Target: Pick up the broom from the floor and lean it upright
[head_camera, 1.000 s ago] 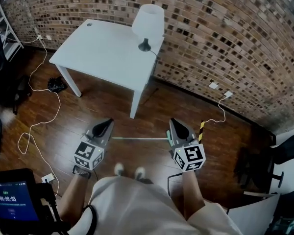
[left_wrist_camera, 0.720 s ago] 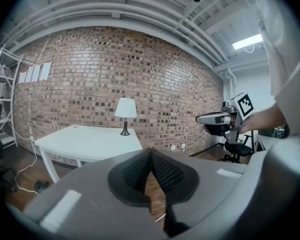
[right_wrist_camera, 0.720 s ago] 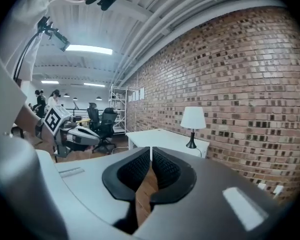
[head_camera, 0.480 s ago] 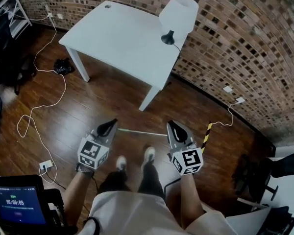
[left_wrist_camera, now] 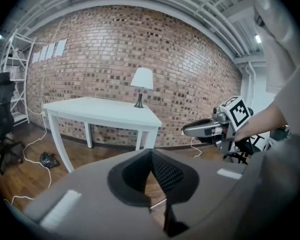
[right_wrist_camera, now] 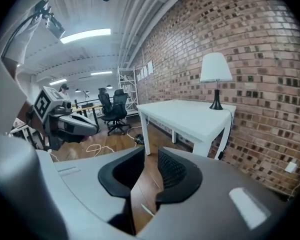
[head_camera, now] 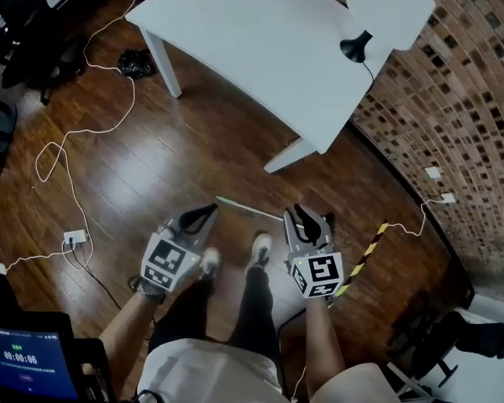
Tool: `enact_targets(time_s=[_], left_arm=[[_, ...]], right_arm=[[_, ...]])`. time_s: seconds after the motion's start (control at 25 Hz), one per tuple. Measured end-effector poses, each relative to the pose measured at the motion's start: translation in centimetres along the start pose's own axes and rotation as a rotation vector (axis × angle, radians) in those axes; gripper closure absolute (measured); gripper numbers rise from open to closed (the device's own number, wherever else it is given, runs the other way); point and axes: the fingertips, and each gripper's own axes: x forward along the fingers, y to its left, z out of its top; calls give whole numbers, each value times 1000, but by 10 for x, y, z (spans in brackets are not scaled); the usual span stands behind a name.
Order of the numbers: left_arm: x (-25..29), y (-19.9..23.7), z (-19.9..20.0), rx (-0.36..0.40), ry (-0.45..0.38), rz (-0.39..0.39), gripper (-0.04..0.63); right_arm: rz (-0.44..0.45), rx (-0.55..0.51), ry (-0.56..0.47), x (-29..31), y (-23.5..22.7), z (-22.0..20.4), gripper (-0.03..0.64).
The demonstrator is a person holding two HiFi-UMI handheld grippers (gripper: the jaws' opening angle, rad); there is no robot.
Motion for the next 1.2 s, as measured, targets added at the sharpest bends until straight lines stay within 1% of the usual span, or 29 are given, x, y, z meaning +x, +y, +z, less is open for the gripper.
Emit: enact_targets(time_s=[0.12,0.2,0.36,0.44,0.56,0.68,0.84,0.96,1.04,1.2], left_arm=[[22,6,-37,5,46,15,595],[37,8,-62,14,73,22,595],[63,18,-109,-43,108,69,595],[73,21,-133,-72,126,91,595],[92,27,-173,-91,161,115,595],[109,35,-216,-111,204,133,595],[132,44,-274,-148,238,148,595],[149,50,-317,-143,261,181,595],[159,50,-345,-148,274,189,595],[178,48,-393,-173,293,179,595]], right_arm=[[66,5,59,37,-5,-36,506],[115,-2,99,59,-6,-58,506],[186,-43,175,101,-8,-108,503],[206,-44,198,119,-13,-135,502],[234,-58,233,149,-25,-178,502],[264,-76,285,176,-34,-226,502],[290,-77,357,203,-46,-295,497],[309,-76,415,219,-54,-351,495],[327,-100,456,228,-53,-387,495],[361,-159,527,245,-51,-455,494]])
